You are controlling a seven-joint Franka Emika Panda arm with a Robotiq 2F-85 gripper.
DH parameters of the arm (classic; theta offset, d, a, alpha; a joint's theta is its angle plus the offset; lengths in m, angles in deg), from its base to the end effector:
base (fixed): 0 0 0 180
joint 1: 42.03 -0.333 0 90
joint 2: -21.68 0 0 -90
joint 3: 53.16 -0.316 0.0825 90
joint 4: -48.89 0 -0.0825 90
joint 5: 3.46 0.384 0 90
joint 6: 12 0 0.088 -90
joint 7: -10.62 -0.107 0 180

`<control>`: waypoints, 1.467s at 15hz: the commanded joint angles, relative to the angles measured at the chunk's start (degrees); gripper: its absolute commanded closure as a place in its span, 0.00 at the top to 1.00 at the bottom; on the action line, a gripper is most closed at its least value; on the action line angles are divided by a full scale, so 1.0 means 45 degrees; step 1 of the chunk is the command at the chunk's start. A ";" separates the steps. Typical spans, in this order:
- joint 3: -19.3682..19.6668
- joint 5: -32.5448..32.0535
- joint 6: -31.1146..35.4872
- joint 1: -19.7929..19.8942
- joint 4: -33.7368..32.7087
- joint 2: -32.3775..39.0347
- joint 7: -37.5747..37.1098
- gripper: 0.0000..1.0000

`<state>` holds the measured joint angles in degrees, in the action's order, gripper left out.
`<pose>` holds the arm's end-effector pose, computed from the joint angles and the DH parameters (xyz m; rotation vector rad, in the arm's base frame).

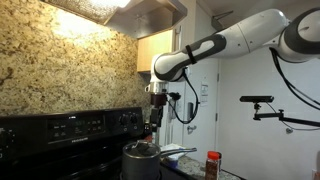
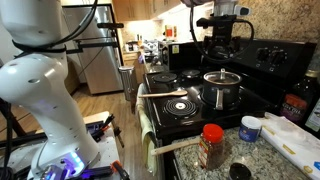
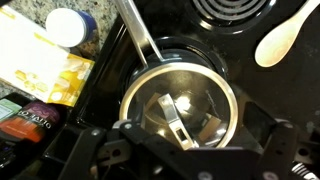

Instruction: Remove the lid from the pot and put it on the stove then put the wooden spoon in the pot

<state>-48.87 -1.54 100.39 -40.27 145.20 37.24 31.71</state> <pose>0.6373 -0.0614 0.4430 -3.1082 -0.3949 -0.0191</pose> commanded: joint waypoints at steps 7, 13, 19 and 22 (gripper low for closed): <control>-0.1297 0.0730 -0.0100 0.1203 -0.3337 0.3299 0.2469 1.00; -0.1667 0.0628 -0.0344 0.1572 -0.4875 0.4534 0.3453 0.74; -0.1824 0.0596 -0.0857 0.1593 -0.5583 0.4963 0.3732 0.34; -0.1874 0.0621 -0.1192 0.1598 -0.5731 0.4991 0.3732 0.13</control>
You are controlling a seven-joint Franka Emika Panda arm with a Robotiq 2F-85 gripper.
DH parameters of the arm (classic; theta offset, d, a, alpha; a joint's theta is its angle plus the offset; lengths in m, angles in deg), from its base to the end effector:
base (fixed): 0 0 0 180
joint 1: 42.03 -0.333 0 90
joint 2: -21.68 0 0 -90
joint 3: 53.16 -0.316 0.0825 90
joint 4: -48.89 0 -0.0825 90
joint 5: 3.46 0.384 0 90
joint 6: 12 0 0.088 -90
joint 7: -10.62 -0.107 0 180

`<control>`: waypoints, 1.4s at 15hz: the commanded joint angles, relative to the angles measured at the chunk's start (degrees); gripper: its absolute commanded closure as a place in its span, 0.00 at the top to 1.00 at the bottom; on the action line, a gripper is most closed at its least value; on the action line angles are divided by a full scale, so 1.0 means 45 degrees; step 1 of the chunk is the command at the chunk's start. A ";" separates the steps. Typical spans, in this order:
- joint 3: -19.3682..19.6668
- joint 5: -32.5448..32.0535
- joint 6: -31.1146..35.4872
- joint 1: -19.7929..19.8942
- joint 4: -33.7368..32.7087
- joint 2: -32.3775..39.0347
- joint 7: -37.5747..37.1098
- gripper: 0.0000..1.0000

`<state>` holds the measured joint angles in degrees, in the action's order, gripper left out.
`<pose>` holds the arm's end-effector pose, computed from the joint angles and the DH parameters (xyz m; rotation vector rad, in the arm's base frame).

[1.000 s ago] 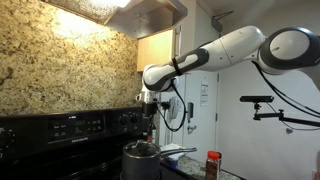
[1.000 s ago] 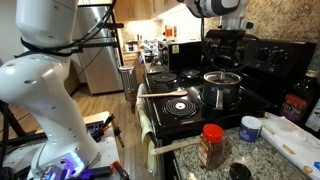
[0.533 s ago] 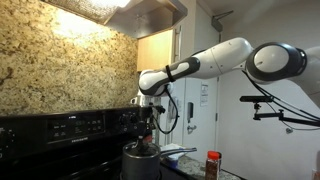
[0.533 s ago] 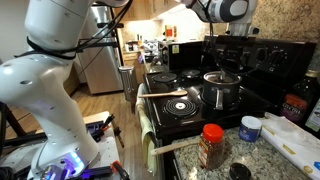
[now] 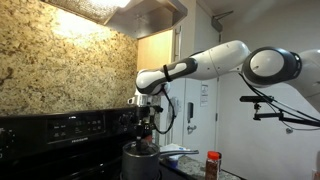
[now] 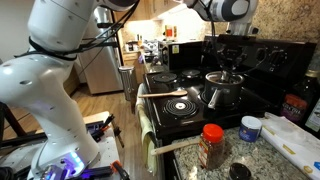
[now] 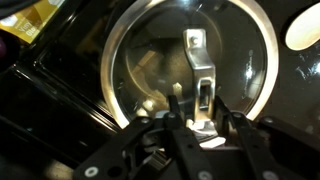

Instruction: Remove the lid from the pot and put it on the stove then put the wooden spoon in the pot

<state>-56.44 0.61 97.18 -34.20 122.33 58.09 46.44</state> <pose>0.7273 -0.0625 0.3784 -2.9441 -0.7691 -0.0377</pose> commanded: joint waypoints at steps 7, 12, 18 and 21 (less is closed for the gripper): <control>-0.0210 -0.0076 -0.1018 0.0085 -0.0911 0.0269 0.0564 0.05; -0.0206 -0.0225 -0.1680 -0.0199 -0.0935 -0.0079 0.0441 0.05; -0.0215 -0.0416 -0.1670 -0.0651 -0.1064 -0.0469 0.0355 0.05; -0.0313 -0.0502 -0.1716 -0.0919 -0.1149 -0.0540 0.0516 0.05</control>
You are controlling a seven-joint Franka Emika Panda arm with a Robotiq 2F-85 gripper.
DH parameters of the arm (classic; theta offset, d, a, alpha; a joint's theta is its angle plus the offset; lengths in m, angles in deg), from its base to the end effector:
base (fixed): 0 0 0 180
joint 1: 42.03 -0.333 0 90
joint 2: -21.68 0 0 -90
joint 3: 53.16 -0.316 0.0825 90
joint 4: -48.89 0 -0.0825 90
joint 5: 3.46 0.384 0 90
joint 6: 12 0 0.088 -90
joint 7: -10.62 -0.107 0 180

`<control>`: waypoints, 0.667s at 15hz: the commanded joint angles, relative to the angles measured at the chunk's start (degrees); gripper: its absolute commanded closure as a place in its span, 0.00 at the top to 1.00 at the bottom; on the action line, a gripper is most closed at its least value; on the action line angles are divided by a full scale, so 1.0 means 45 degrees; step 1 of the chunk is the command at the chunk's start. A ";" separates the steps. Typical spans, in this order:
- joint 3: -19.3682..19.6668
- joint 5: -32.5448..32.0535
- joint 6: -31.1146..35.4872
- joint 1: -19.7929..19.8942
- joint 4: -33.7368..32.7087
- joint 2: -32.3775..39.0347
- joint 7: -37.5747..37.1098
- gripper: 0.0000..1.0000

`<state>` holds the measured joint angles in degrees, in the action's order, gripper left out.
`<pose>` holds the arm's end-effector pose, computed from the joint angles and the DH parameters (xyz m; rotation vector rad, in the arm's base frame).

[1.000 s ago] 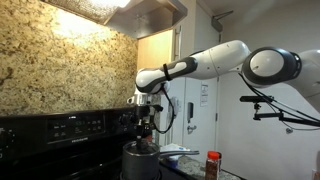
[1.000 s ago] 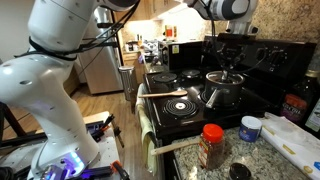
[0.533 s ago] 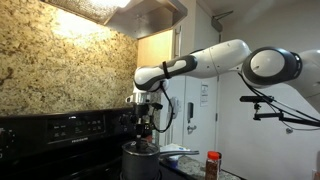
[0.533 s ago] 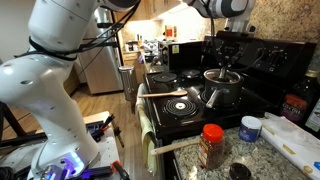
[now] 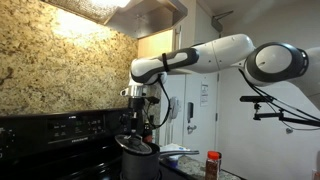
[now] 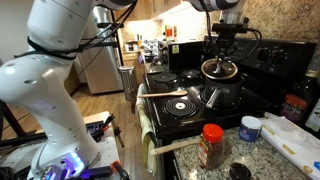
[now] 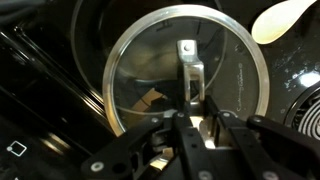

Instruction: Remove the lid from the pot and put it on the stove then put the wooden spoon in the pot

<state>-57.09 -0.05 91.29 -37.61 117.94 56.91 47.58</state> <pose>0.7281 -0.0139 0.4213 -2.9035 -0.9143 -0.0248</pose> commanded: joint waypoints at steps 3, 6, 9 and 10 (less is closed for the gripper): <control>-0.0412 -0.0512 -0.0911 -0.0541 -0.0340 -0.0101 0.0635 0.05; -0.0701 -0.0517 -0.1644 -0.0860 -0.0272 -0.0172 0.1334 0.05; -0.0651 -0.0288 -0.1244 -0.0976 -0.0087 -0.0038 0.0845 0.21; -0.0656 -0.0295 -0.1247 -0.0998 -0.0087 -0.0037 0.0881 0.21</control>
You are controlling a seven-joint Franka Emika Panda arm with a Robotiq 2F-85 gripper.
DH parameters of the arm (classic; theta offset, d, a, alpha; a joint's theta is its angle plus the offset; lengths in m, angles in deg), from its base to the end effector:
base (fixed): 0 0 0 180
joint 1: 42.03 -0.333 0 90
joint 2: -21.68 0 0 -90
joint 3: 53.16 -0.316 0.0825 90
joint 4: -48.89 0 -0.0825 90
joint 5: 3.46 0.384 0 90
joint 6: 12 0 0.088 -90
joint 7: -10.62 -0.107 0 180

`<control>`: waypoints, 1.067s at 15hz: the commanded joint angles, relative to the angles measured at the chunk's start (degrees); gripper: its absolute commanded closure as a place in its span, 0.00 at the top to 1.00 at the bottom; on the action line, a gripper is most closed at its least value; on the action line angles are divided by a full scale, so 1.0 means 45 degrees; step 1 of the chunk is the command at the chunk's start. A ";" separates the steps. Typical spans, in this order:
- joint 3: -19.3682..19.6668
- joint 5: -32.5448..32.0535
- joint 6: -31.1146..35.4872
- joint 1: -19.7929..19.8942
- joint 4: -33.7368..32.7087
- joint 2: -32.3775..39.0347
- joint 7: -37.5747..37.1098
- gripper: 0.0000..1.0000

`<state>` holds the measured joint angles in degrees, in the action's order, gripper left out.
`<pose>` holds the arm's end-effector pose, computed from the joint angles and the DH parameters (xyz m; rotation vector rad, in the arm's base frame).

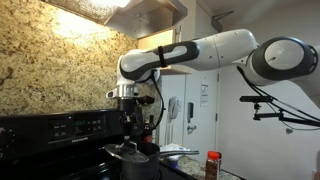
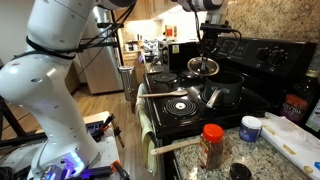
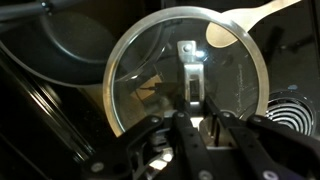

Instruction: Remove the lid from the pot and put it on the stove then put the wooden spoon in the pot

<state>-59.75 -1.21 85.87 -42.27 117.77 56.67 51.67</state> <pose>0.7142 0.0686 0.4194 -2.7655 -1.1872 0.0984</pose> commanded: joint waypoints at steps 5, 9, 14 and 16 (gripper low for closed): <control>-0.0211 -0.0054 -0.0127 0.0000 -0.0189 0.0371 0.0516 0.05; -0.0467 -0.0806 -0.0893 -0.0795 -0.1163 0.1503 0.1369 0.05; -0.0562 -0.2215 -0.2334 -0.2407 -0.2906 0.2817 0.2028 0.05; -0.0543 -0.2697 -0.2689 -0.2962 -0.3647 0.3508 0.2348 0.05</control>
<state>-61.93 -9.71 78.31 -53.08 109.19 67.59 58.99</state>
